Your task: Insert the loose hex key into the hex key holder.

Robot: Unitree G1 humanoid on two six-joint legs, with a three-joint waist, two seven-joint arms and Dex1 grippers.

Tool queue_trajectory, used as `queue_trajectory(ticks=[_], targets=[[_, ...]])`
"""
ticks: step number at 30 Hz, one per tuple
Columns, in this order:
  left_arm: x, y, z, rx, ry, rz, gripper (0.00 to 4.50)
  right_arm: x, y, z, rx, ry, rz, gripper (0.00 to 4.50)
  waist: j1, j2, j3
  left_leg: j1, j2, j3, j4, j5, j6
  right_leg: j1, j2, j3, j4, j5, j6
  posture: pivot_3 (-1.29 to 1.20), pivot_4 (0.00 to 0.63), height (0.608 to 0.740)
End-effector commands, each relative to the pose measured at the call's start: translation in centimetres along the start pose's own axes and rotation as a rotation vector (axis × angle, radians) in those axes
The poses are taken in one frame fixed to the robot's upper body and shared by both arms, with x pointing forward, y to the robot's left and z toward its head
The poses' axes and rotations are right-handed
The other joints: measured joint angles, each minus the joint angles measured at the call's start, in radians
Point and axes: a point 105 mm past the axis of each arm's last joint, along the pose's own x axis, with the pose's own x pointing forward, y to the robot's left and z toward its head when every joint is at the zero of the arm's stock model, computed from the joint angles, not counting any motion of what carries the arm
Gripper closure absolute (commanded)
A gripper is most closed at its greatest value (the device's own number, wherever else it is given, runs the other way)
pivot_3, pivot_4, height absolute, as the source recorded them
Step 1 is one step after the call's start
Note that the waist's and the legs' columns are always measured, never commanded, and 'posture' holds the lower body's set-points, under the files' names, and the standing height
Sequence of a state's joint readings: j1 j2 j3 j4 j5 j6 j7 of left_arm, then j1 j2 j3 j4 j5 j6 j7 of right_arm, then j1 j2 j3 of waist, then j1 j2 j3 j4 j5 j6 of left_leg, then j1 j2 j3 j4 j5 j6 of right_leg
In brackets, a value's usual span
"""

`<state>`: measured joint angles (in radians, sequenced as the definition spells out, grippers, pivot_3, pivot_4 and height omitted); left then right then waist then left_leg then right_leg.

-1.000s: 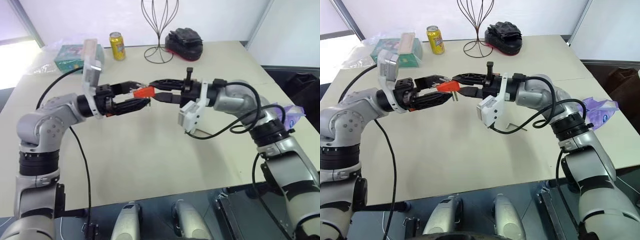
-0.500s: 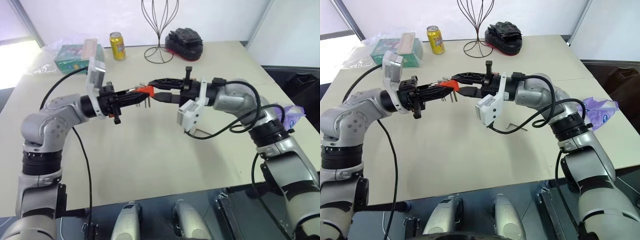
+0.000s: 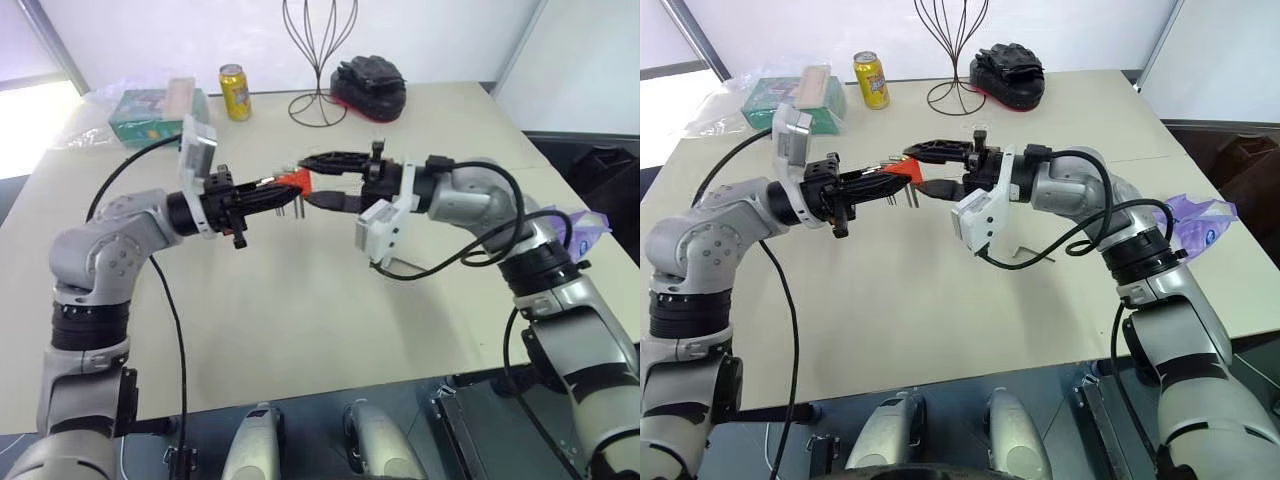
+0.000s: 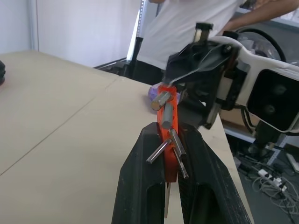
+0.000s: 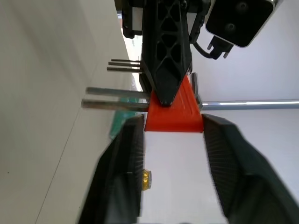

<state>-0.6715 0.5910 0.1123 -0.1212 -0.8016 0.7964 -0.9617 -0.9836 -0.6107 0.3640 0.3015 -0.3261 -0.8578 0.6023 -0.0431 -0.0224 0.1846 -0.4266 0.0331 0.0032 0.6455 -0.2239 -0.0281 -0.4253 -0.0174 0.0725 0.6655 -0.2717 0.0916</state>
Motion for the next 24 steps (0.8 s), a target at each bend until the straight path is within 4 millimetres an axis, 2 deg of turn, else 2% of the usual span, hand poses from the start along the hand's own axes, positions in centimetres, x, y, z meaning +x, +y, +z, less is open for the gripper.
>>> queue_trajectory(ticks=[1, 5, 7, 11, 14, 16, 20, 24], targets=[[0.0, -0.4, 0.8, 0.046, -0.017, -0.008, 4.5, -0.4, -1.7, 0.3, -0.042, -0.004, -0.042, 0.1, 0.0, 0.0, 0.0, 0.0, 0.0, 0.0, 0.0, 0.0, 0.0, 0.0, 0.0, 0.0, 0.0, 0.0, 0.0, 0.0, 0.15, 0.74], [0.0, -0.4, 0.8, 0.05, -0.015, -0.005, 4.5, -0.8, -1.1, -0.7, -0.009, 0.047, 0.011, 0.03, 0.001, 0.0, 0.0, 0.0, 0.0, 0.0, 0.0, 0.0, 0.0, 0.0, 0.0, 0.0, 0.0, 0.0, 0.0, 0.0, 0.15, 0.74], [0.0, -0.3, 0.9, 0.058, -0.014, -0.002, 4.5, -1.7, 0.2, -1.7, 0.068, 0.107, 0.094, 0.03, 0.002, 0.0, 0.0, 0.0, 0.0, 0.0, 0.0, 0.0, 0.0, 0.0, 0.0, 0.0, 0.0, 0.0, 0.0, 0.0, 0.15, 0.74], [-0.2, -0.2, 1.1, 0.087, -0.007, 0.01, 4.5, -4.7, 3.2, -4.2, 0.401, 0.287, 0.223, 0.03, 0.008, 0.0, 0.0, 0.0, 0.0, -0.001, 0.001, 0.0, 0.0, 0.002, 0.0, -0.001, 0.0, 0.0, 0.0, 0.0, 0.15, 0.74], [-0.3, -0.2, 1.2, 0.104, -0.006, 0.025, 4.5, -7.9, 6.0, -5.5, 0.771, 0.463, 0.324, 0.03, 0.008, 0.0, 0.0, 0.0, 0.0, -0.001, 0.001, 0.0, 0.0, 0.002, 0.0, -0.001, 0.0, 0.0, 0.0, 0.0, 0.15, 0.74], [-0.5, -0.3, 1.2, 0.107, -0.007, 0.029, 4.5, -9.2, 7.2, -5.6, 0.963, 0.556, 0.354, 0.03, 0.008, 0.0, 0.0, 0.0, 0.0, -0.001, 0.001, 0.0, 0.0, 0.002, 0.0, -0.001, 0.0, 0.0, 0.0, 0.0, 0.15, 0.74], [-0.6, -0.6, 0.8, 0.104, -0.003, 0.043, 4.5, -10.5, 8.7, -4.7, 1.099, 0.649, 0.42, 0.03, 0.002, 0.001, 0.0, 0.0, 0.0, -0.001, 0.001, 0.0, 0.0, 0.001, 0.0, -0.001, 0.0, 0.0, 0.0, 0.0, 0.15, 0.74], [-0.8, -0.7, 0.5, 0.103, 0.004, 0.054, 4.5, -10.7, 9.7, -4.6, 1.192, 0.722, 0.405, 0.03, 0.001, 0.0, 0.0, 0.0, 0.0, -0.001, 0.001, 0.0, 0.0, 0.001, 0.001, -0.001, 0.0, 0.0, 0.0, 0.0, 0.15, 0.74]])
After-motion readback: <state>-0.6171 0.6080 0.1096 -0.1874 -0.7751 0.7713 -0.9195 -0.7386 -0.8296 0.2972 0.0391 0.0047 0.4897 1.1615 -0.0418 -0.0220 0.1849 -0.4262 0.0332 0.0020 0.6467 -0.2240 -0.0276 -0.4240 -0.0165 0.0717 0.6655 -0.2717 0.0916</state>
